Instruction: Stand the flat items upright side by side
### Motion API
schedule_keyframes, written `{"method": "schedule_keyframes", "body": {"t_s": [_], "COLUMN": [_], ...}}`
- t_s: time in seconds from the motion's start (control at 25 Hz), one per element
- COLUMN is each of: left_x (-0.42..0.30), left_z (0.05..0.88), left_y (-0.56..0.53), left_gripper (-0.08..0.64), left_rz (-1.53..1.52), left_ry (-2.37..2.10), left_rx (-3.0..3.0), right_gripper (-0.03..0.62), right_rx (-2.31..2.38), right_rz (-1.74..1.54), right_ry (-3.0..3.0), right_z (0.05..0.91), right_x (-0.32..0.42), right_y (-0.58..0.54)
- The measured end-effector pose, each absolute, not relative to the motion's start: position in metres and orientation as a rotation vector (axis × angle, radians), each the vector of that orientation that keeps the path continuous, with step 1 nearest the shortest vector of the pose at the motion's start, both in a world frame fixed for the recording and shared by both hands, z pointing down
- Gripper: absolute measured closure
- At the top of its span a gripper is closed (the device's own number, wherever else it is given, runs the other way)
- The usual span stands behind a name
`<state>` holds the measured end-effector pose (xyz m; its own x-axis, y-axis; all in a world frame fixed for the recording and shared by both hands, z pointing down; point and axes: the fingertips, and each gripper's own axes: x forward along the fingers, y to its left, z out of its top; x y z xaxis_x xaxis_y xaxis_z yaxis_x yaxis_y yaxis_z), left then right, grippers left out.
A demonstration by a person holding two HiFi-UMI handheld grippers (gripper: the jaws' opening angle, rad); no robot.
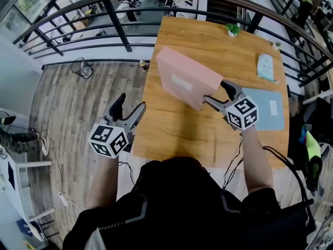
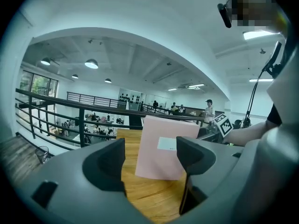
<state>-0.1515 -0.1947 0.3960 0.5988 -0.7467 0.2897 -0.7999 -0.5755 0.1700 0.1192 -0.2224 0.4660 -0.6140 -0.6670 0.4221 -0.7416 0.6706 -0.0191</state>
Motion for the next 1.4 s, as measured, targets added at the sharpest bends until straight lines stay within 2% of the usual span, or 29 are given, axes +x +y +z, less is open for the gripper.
{"method": "schedule_keyframes", "body": {"t_s": [0.2, 0.32, 0.84, 1.4], "left_x": [-0.155, -0.156, -0.193, -0.272], "left_z": [0.399, 0.402, 0.408, 0.411], "left_y": [-0.192, -0.192, -0.203, -0.223], "left_gripper": [0.199, 0.199, 0.199, 0.199], "left_rz": [0.286, 0.294, 0.340, 0.342], "left_ry": [-1.225, -1.198, -1.214, -1.353], "left_rx": [2.563, 2.577, 2.602, 2.581], "right_gripper": [0.222, 0.279, 0.290, 0.290], "right_rx": [1.131, 1.163, 1.497, 1.950], "right_rz": [0.283, 0.264, 0.330, 0.421], "right_ry": [-2.499, -2.512, -2.343, -2.049], "right_z": [0.472, 0.470, 0.470, 0.469], "right_x": [0.116, 0.113, 0.059, -0.010], "right_y": [-0.227, -0.231, -0.237, -0.275]}}
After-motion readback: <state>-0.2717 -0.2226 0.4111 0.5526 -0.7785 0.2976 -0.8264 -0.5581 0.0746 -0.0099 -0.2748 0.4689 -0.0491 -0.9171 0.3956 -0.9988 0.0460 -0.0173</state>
